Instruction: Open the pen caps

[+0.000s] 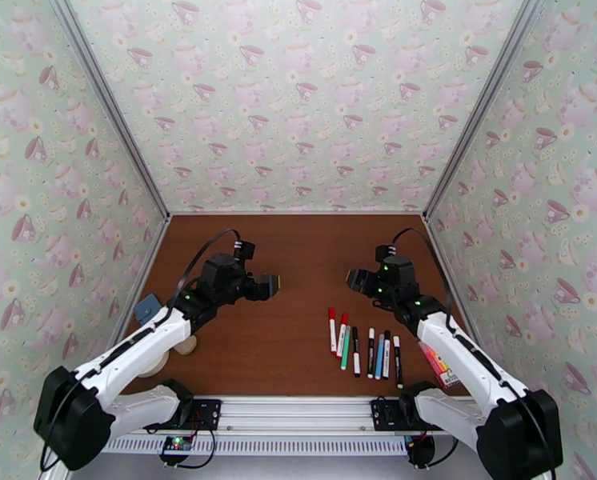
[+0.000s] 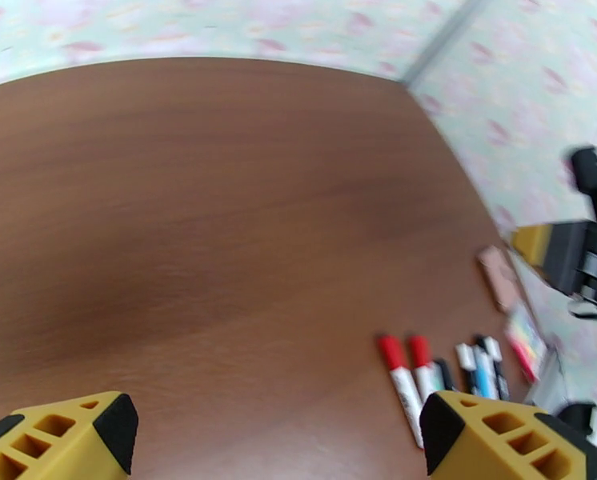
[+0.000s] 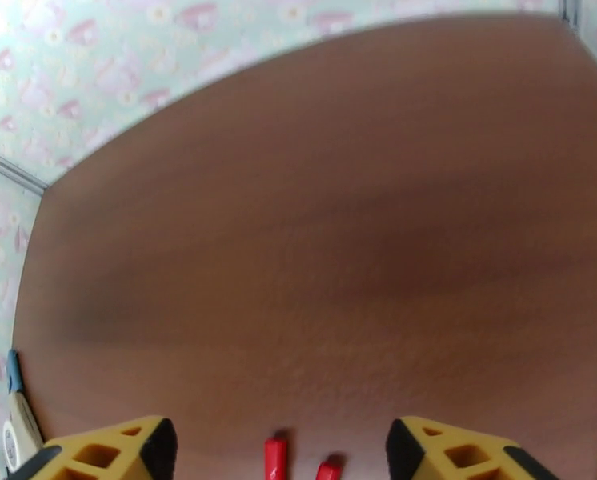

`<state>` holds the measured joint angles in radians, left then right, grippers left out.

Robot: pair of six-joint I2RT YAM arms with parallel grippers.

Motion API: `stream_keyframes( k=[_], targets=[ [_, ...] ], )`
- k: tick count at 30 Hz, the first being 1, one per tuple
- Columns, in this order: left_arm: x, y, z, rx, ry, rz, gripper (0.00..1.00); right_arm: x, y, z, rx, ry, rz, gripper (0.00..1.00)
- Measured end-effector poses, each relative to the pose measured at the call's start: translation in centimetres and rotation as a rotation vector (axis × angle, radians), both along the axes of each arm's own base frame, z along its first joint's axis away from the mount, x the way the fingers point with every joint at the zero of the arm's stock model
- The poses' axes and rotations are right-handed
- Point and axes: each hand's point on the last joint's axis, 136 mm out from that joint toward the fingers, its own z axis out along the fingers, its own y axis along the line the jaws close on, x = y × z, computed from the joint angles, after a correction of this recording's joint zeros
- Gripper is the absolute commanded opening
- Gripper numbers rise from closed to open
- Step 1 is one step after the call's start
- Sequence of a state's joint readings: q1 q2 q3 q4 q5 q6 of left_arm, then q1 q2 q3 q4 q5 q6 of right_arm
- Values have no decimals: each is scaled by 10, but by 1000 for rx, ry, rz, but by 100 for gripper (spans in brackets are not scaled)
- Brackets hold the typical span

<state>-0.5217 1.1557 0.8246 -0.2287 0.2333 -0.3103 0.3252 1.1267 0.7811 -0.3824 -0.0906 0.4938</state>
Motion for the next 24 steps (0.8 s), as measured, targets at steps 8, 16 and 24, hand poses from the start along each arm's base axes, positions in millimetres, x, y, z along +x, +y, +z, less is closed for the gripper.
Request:
stream_keyframes(
  k=[8, 16, 24],
  targets=[
    [-20, -1, -11, -19, 53, -53, 100, -11, 36, -27, -59, 182, 86, 51],
    [-29, -1, -23, -59, 89, -51, 100, -18, 54, -73, -167, 345, 128, 43],
    [-28, -2, -25, -67, 84, -48, 100, -22, 63, -105, -253, 441, 145, 38]
  ],
)
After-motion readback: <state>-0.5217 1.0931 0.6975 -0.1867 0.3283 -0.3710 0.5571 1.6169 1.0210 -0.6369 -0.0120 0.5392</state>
